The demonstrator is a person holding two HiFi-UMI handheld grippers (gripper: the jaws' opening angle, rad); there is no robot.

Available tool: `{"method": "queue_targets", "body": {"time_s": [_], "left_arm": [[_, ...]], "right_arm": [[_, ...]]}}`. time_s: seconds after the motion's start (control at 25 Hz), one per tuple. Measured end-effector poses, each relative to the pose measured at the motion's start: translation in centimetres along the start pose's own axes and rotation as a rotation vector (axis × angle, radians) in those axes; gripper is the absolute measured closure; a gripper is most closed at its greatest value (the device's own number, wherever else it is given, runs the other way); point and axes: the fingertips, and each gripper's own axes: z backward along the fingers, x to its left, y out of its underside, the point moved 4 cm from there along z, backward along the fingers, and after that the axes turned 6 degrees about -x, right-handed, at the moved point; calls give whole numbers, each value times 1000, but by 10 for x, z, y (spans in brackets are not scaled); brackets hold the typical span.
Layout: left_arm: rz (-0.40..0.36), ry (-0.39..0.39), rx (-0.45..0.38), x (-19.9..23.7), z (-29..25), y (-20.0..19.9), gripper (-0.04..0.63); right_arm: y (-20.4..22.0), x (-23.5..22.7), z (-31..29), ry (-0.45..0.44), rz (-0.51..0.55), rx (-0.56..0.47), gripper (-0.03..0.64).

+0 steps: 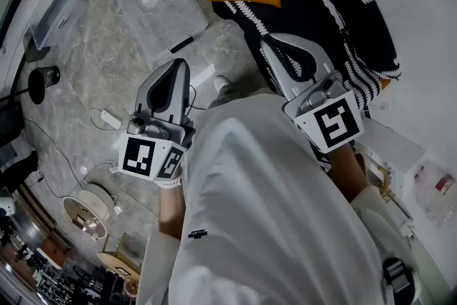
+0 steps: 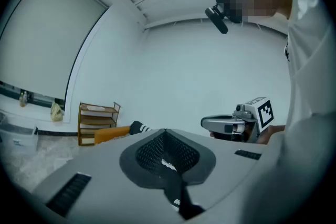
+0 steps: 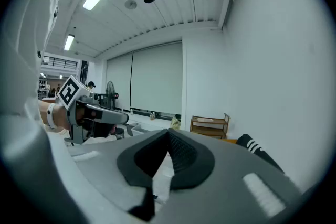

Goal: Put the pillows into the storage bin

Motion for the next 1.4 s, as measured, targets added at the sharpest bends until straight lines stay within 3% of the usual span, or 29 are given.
{"method": "queue_targets", "body": {"time_s": [0.12,0.28,0.36,0.44,0.56,0.64,0.68,0.76,0.84,1.04,1.2,1.4], "left_arm": [[-54,19,30,-47,-3,5,588],[29,50,60,-114,-12,32,588],[18,57,82,-149,-14,42,588],[16,69,104,-178,-11,49,588],[118,130,120,-211,1,62,588],[206,184,109,-227,9,67,588],[206,185,109,-231,13,67,588],[138,148,122,-232,20,68,588],[88,106,119,-230,25,67,588],[69,48,81,-201,28,58,588],[90,-97,63,-144,36,48,589],[60,-97,14,-83,51,25,588]], "right_arm": [[5,-3,44,13,-28,7,603],[13,-11,118,85,-125,-20,604],[20,-13,152,117,-223,-49,604],[26,-6,179,79,-310,-67,609],[38,12,205,-29,-254,-5,609],[47,13,218,-11,-232,0,606],[49,12,224,2,-265,-20,605],[49,12,233,22,-364,-65,604],[46,13,238,46,-378,-71,606],[41,20,226,94,-375,-85,606],[42,29,186,113,-346,-55,606],[30,38,129,164,-318,-61,606]]}}
